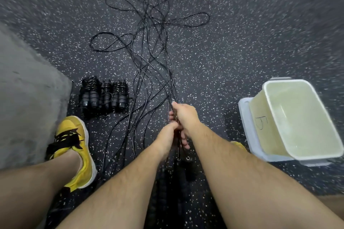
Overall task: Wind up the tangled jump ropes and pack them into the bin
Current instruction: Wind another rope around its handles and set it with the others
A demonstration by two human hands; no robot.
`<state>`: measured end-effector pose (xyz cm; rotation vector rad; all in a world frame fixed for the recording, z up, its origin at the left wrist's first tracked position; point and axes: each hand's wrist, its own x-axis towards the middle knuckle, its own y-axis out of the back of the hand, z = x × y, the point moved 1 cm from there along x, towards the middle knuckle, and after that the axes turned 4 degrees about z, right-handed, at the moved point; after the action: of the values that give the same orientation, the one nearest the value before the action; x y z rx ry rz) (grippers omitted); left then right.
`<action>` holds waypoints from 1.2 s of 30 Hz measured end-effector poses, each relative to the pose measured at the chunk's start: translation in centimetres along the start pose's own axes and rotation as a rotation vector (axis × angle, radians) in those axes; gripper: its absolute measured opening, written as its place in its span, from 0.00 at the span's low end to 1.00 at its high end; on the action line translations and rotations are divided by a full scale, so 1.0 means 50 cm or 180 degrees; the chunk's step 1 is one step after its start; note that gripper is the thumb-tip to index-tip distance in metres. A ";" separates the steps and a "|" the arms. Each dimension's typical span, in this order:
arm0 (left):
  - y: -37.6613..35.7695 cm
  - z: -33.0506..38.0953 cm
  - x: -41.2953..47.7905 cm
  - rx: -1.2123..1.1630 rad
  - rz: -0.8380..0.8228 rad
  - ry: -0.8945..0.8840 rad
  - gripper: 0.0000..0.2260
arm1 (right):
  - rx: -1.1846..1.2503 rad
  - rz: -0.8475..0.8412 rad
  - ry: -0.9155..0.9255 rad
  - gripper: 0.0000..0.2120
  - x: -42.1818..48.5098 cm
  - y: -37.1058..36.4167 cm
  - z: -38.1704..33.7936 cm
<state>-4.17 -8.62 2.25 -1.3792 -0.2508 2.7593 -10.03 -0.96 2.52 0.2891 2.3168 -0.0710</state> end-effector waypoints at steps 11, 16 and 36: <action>-0.007 0.199 -0.037 -0.0585 0.0726 -0.0852 0.18 | -0.1264 -0.0542 0.0921 0.19 -0.095 0.029 -0.107; -0.011 0.317 -0.111 -0.0591 0.0629 -0.0977 0.09 | -0.1781 -0.0798 0.1147 0.17 -0.191 0.037 -0.196; -0.023 0.500 -0.529 0.2004 -0.0480 -0.2458 0.12 | 0.0157 -0.1021 0.1665 0.14 -0.543 0.029 -0.610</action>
<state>-8.23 -13.60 38.09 -0.1338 0.4417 2.7220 -13.24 -0.31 43.26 -0.0545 2.8675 -0.2360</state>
